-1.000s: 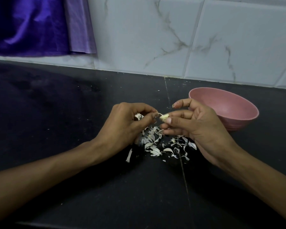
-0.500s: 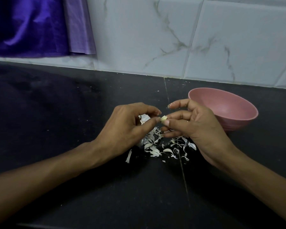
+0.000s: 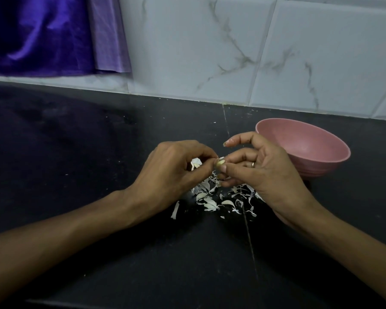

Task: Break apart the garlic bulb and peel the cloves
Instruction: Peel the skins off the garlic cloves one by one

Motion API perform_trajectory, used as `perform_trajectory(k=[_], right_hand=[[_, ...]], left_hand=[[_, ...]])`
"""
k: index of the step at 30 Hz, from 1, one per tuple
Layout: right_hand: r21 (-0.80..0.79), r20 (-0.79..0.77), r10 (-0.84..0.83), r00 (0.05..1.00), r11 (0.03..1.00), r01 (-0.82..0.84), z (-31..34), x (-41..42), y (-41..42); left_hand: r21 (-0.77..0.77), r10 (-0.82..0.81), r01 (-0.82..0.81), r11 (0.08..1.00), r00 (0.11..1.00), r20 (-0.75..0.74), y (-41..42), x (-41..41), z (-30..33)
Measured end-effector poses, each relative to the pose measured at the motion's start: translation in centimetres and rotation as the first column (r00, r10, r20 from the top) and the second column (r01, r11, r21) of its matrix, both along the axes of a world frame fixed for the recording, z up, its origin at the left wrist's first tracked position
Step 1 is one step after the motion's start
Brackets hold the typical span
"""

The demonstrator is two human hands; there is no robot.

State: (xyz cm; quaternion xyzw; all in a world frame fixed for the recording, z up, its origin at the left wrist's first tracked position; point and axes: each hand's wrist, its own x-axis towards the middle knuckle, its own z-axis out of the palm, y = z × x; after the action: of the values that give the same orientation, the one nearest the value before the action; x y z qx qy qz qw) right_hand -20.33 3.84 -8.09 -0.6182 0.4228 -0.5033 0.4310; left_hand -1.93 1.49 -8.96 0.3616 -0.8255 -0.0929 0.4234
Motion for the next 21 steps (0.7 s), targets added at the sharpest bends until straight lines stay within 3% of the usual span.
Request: perform_trajectory(k=[13,21], right_hand=[[0.011,0.034,0.022,0.999,1.000,-0.023,0.07,-0.20,-0.04],[0.067,0.026,0.003,1.000,0.998,-0.004,0.10,-0.31,-0.19]], left_hand=[[0.160,0.014,0.003,0.987,0.994,-0.106,-0.19,0.06,0.04],[0.189,0.031,-0.025,0.982,0.999,-0.028,-0.02,0.09,0.03]])
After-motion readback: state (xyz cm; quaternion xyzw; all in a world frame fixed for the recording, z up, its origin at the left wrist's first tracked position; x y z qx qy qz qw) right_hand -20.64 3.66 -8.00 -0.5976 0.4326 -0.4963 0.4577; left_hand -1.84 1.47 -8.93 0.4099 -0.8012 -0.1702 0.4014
